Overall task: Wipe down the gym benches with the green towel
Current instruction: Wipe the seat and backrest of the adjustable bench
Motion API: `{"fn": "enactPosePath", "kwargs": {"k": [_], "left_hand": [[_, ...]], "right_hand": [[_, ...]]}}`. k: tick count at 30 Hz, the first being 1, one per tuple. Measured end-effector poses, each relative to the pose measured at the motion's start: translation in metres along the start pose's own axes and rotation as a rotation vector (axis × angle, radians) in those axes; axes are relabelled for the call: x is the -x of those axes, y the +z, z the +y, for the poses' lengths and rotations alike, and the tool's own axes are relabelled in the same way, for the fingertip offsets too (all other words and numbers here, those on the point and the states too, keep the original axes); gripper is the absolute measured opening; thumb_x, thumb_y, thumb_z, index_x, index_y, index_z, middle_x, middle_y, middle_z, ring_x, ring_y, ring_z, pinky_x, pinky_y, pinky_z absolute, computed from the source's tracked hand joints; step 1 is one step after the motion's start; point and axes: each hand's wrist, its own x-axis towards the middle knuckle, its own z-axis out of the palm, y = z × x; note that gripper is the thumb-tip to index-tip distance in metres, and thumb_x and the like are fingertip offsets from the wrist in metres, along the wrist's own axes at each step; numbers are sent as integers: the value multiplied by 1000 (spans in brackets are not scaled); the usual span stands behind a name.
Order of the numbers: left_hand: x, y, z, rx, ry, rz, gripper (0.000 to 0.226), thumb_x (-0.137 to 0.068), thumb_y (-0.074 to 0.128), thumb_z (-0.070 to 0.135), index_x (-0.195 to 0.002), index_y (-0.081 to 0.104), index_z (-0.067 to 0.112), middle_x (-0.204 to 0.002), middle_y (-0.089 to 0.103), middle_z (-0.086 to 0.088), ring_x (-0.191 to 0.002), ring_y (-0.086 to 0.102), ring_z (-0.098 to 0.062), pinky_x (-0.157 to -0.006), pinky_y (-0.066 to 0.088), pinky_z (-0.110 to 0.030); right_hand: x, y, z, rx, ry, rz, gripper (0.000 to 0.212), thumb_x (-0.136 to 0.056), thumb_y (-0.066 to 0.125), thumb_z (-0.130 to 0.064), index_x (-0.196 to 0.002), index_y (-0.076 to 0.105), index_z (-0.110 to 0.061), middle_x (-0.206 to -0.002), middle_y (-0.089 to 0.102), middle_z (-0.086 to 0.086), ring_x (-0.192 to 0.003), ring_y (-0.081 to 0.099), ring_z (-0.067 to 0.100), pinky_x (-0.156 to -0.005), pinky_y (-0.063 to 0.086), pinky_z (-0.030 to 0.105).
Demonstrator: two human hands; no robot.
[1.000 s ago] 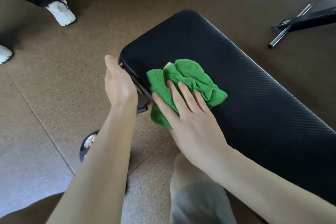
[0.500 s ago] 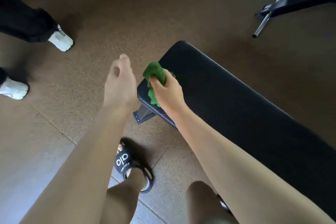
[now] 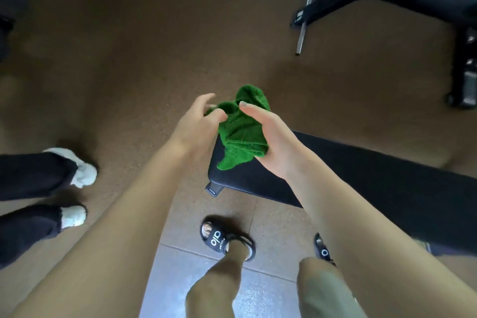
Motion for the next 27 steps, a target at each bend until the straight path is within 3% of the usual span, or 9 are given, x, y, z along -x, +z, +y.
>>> {"fn": "enactPosePath", "kwargs": {"k": [3, 5, 7, 9, 13, 19, 23, 27], "left_hand": [[-2, -1, 48, -194, 25, -66, 47, -98, 63, 33, -142, 54, 21, -130, 59, 3, -121, 57, -17, -102, 44, -34], [-4, 7, 78, -234, 47, -104, 46, -94, 68, 34, -137, 55, 20, -123, 62, 1, -113, 64, -21, -101, 53, -46], [-5, 17, 107, -257, 54, -137, 52, -92, 70, 35, -139, 52, 21, -119, 63, 2, -105, 68, -20, -96, 57, -49], [-8, 27, 131, -288, 38, -167, 62, -91, 71, 36, -146, 46, 22, -116, 64, 3, -100, 68, -18, -93, 57, -42], [-12, 37, 168, -329, 39, -167, 56, -92, 71, 34, -143, 51, 21, -118, 63, 3, -86, 59, -1, -64, 43, -21], [-39, 29, 222, -319, 109, -200, 52, -90, 77, 33, -136, 58, 20, -118, 66, 5, -94, 64, -3, -69, 49, -22], [-78, 15, 256, -343, 166, -276, 48, -93, 74, 39, -135, 57, 23, -107, 62, 11, -89, 62, -1, -64, 47, -21], [-134, -6, 291, -397, 254, -351, 46, -94, 72, 41, -133, 58, 20, -113, 64, 8, -93, 64, -7, -68, 50, -21]], "right_hand": [[26, 0, -34, -64, -78, 41, 46, -103, 62, -30, -142, 58, -4, -126, 71, 18, -112, 70, 37, -97, 57, 46], [40, -7, -55, -111, -129, 48, 46, -104, 61, -29, -143, 57, -5, -135, 67, 21, -121, 68, 40, -103, 56, 49], [50, -16, -76, -141, -168, 59, 43, -105, 60, -28, -141, 59, -5, -136, 67, 22, -122, 67, 40, -104, 56, 52], [56, -25, -95, -161, -205, 77, 40, -105, 59, -26, -140, 60, -6, -134, 68, 21, -120, 68, 39, -100, 58, 51], [59, -34, -129, -150, -239, 112, 38, -103, 61, -26, -137, 63, -8, -131, 70, 19, -118, 70, 38, -98, 59, 50], [53, -28, -175, -263, -249, 183, 40, -105, 57, -35, -135, 65, -11, -126, 74, 14, -115, 73, 31, -102, 57, 49], [31, -10, -207, -369, -278, 245, 41, -105, 55, -39, -131, 69, -11, -123, 75, 13, -113, 73, 31, -101, 57, 49], [-1, 20, -243, -394, -351, 304, 40, -107, 54, -39, -135, 66, -13, -125, 75, 12, -116, 73, 28, -103, 55, 48]]}}
